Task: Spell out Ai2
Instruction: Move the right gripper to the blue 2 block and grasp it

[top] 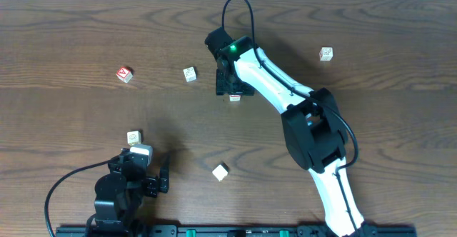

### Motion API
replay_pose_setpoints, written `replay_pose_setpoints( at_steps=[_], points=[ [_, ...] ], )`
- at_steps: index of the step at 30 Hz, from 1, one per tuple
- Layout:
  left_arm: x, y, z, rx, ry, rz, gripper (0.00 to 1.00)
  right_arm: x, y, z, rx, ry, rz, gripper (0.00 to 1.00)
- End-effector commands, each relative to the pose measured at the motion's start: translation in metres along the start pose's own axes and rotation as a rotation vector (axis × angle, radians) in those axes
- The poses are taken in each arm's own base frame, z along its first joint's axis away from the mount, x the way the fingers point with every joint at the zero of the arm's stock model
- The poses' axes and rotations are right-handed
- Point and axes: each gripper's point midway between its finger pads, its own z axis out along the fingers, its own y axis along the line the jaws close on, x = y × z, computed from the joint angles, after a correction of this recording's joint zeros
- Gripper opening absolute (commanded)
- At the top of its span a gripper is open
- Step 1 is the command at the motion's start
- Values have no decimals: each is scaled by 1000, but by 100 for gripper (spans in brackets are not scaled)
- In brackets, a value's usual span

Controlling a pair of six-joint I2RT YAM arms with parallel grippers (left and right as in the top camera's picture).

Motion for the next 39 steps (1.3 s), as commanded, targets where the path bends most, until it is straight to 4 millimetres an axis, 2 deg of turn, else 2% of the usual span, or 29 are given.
replay_pose_setpoints(
  at_steps=[1,4,5,6,7,9,10,12,15,18,29,35,39],
  points=[
    [0,1,1,-2,-5,18,95,-11,-12,1,15,-9,12,68],
    [0,1,1,-2,-5,18,95,-35,-16,-19,-11,-56,31,72],
    [0,1,1,-2,-5,18,96,-46,-16,-28,-27,-85,28,76],
    [0,1,1,-2,-5,18,95,-67,-19,-44,-51,-139,25,84],
    [0,1,1,-2,-5,18,95,-82,-22,-56,-68,-178,24,88],
    [0,1,1,-2,-5,18,95,-108,-38,-74,-68,-251,42,91],
    [0,1,1,-2,-5,18,95,-118,-48,-79,-64,-273,44,90],
    [0,1,1,-2,-5,18,95,-127,-63,-80,-60,-283,58,90],
    [0,1,1,-2,-5,18,95,-136,-85,-74,-44,-279,68,91],
    [0,1,1,-2,-5,18,95,-145,-92,-66,-44,-291,43,91],
    [0,1,1,-2,-5,18,95,-133,-82,3,-3,-195,-55,91],
    [0,1,1,-2,-5,18,95,-136,-81,5,-7,-206,-53,84],
    [0,1,1,-2,-5,18,95,-133,-76,14,-29,-185,-66,79]
  ],
)
